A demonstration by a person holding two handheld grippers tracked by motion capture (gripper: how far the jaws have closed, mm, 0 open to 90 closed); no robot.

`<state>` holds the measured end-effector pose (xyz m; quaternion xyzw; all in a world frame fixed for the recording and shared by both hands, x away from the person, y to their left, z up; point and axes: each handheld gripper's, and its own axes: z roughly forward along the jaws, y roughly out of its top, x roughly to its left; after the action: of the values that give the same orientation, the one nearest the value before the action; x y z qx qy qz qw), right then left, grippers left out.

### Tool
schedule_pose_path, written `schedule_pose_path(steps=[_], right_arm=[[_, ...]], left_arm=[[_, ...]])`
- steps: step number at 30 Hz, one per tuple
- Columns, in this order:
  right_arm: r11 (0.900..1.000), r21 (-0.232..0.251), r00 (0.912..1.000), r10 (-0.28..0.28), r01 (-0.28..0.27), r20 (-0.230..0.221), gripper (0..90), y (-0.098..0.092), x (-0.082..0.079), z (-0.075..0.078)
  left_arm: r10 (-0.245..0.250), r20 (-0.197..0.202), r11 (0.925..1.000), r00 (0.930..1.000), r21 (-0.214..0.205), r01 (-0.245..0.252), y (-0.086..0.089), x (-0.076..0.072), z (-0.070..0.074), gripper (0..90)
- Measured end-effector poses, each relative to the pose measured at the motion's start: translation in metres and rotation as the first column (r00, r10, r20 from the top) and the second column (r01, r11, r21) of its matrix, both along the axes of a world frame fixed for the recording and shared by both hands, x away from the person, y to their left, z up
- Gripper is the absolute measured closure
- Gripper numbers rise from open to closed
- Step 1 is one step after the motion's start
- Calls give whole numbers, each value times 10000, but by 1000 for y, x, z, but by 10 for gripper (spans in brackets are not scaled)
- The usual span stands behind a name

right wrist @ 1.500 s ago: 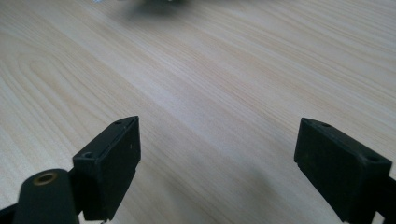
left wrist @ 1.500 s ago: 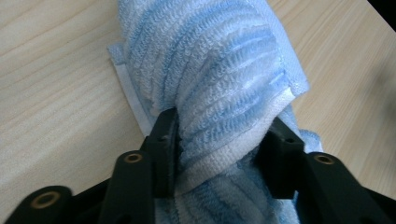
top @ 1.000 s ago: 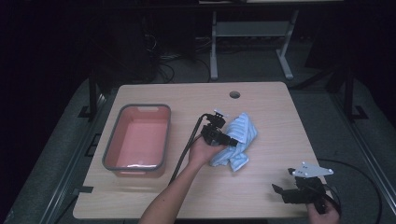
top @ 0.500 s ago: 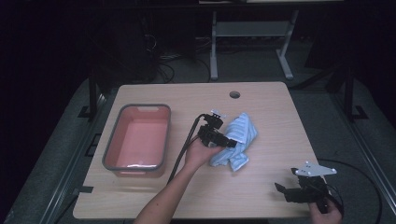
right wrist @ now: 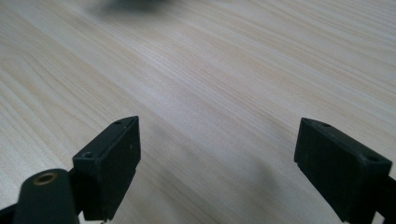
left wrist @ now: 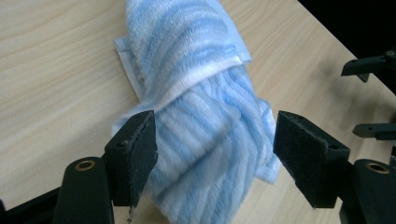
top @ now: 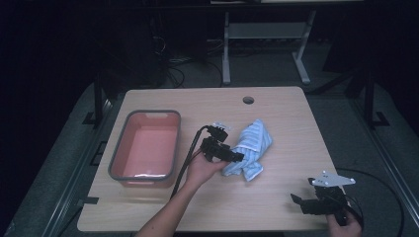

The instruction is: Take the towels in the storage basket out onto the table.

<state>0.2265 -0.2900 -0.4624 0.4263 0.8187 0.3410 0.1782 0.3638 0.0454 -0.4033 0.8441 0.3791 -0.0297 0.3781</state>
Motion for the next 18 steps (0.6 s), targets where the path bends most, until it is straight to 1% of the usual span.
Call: schedule_pose_path(steps=[2, 4, 5, 6, 10, 12, 14, 16, 18], right_arm=[[10000, -17, 10000, -1, 1, -10, 140, 1, 0, 0], [10000, -55, 10000, 30, -31, -26, 140, 1, 0, 0], [10000, -53, 10000, 33, -33, -18, 140, 1, 0, 0], [10000, -62, 10000, 33, -33, -7, 139, 1, 0, 0], [10000, -83, 10000, 41, -41, -22, 139, 2, 1, -1], [9999, -87, 10000, 52, -52, -16, 140, 2, 1, -1], [10000, -80, 10000, 21, -21, -44, 140, 2, 1, -1], [10000, -91, 10000, 3, -4, -55, 140, 1, 0, -1], [10000, -98, 10000, -14, 13, -65, 140, 1, 0, -1]], left_arm=[[74, 76, 10000, 9999, 43, -74, 3, -2, -1, 299], [35, 2, 10000, 10000, -19, -35, 6, -4, -2, 299], [33, 34, 10000, 10000, -2, -33, 8, -6, -3, 299], [95, 24, 9999, 10000, -75, -94, 9, -8, -3, 299], [8, 110, 9999, 9999, -127, -6, 14, -15, -4, 302], [13, 52, 9996, 10000, -279, -11, 16, -19, -5, 302], [-42, 121, 9997, 9999, -224, 44, 18, -23, -6, 303], [-77, 86, 9994, 9999, -328, 79, 21, -28, -7, 303], [-140, 127, 9994, 9998, -315, 144, 23, -32, -7, 303]])
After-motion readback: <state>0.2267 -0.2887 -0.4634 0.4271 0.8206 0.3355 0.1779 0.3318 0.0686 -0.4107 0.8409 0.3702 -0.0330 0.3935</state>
